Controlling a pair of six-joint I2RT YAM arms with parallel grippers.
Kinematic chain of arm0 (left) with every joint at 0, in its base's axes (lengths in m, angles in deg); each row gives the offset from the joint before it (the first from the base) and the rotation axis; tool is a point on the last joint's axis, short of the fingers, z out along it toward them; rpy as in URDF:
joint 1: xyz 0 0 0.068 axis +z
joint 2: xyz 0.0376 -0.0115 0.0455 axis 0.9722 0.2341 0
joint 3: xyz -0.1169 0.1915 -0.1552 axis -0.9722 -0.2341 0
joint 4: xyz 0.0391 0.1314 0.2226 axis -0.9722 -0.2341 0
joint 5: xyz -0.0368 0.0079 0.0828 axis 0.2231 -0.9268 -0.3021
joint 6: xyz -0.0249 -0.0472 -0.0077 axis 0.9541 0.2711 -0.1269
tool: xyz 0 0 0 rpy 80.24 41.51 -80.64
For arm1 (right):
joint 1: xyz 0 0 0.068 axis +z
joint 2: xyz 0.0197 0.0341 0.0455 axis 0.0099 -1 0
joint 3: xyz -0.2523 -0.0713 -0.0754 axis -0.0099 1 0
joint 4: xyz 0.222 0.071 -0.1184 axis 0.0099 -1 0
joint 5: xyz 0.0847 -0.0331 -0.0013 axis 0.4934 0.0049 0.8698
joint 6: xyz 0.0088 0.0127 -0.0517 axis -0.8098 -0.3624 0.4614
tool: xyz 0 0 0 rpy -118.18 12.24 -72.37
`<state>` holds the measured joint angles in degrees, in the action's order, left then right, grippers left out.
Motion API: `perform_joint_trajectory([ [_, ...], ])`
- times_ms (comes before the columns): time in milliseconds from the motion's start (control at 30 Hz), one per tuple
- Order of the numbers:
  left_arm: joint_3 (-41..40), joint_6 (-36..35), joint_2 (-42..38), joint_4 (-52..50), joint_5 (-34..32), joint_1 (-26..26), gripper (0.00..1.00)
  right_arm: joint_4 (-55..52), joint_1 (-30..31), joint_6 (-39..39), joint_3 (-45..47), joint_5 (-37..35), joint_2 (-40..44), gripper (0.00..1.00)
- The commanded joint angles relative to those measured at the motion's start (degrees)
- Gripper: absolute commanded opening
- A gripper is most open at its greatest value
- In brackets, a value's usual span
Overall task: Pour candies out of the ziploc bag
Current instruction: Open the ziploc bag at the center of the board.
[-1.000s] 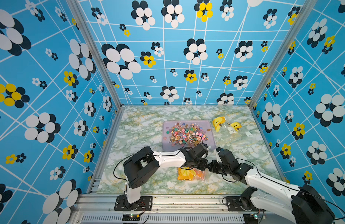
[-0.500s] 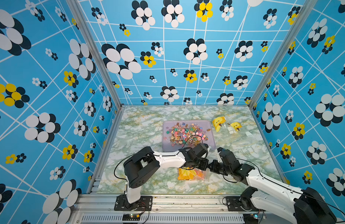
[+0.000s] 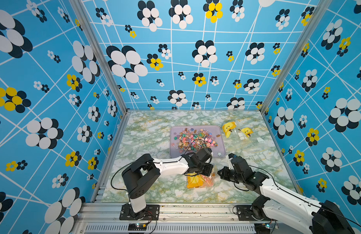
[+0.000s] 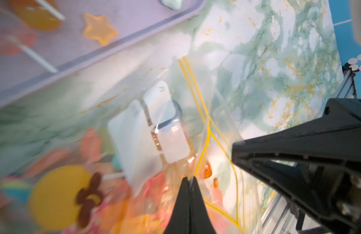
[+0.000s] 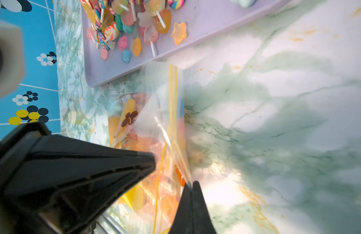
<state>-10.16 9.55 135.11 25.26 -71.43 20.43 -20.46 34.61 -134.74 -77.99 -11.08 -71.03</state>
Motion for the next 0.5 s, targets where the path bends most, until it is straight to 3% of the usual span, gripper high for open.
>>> perform_joint_trajectory([
  [0, -0.74, -2.67, -5.72, -3.22, -5.77, 1.52, 0.0, -1.96, -0.02, 0.62, -1.63, -1.41, 0.75, 0.0],
  [300, -1.23, -5.65, -13.65, -6.08, -11.4, 2.12, 0.0, -4.48, -0.02, 2.16, -3.48, -2.26, 0.71, 0.0],
  [467, -1.62, -7.28, -16.96, -5.71, -10.65, 3.99, 0.0, -5.5, -0.02, 2.46, -3.83, -2.73, 1.43, 0.0],
])
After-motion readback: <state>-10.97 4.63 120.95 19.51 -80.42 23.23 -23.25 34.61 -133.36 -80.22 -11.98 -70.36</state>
